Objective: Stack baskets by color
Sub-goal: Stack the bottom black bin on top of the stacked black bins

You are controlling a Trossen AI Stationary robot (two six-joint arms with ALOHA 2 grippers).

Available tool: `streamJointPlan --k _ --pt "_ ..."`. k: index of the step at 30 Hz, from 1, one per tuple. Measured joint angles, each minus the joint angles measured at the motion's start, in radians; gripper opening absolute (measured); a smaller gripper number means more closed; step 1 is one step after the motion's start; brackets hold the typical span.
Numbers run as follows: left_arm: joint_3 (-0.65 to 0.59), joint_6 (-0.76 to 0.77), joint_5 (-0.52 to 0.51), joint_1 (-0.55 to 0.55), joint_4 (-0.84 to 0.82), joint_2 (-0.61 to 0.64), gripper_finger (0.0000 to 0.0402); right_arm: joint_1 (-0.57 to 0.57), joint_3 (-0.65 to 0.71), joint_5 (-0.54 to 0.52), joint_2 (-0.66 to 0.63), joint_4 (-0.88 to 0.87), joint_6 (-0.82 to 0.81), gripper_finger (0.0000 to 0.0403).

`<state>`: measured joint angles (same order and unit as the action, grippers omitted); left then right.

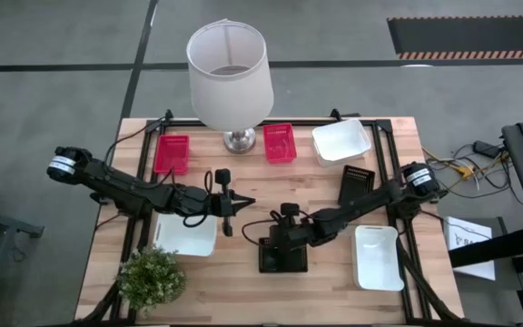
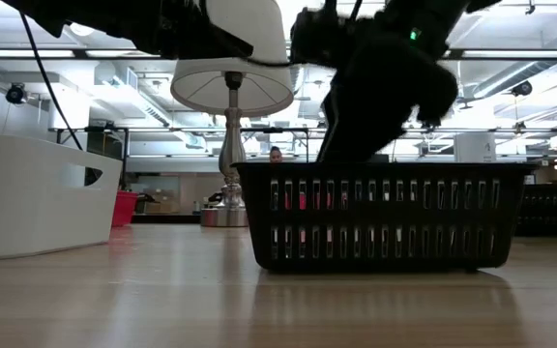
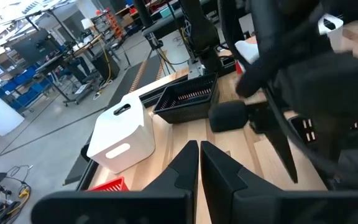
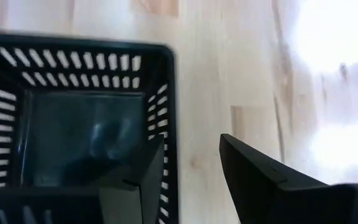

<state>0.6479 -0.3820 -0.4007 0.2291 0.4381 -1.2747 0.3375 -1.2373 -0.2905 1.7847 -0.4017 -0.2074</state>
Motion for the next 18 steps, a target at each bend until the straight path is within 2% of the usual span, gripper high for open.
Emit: streamJointPlan --k 7,10,15,18 --pt "0.001 0.000 0.000 0.000 0.001 0.000 0.0001 0.000 0.001 0.003 0.035 0.011 0.000 0.0119" --pt "0.001 0.000 0.000 0.000 0.005 0.000 0.0001 0.000 0.001 0.004 0.037 0.010 0.001 0.0093" --pt "0.001 0.001 0.000 0.000 0.005 0.000 0.0001 0.000 0.001 0.013 0.037 0.012 0.010 0.0025" --pt "0.005 0.002 0.000 0.000 0.004 0.000 0.0001 0.000 0.000 0.038 0.036 0.015 0.019 0.0014"
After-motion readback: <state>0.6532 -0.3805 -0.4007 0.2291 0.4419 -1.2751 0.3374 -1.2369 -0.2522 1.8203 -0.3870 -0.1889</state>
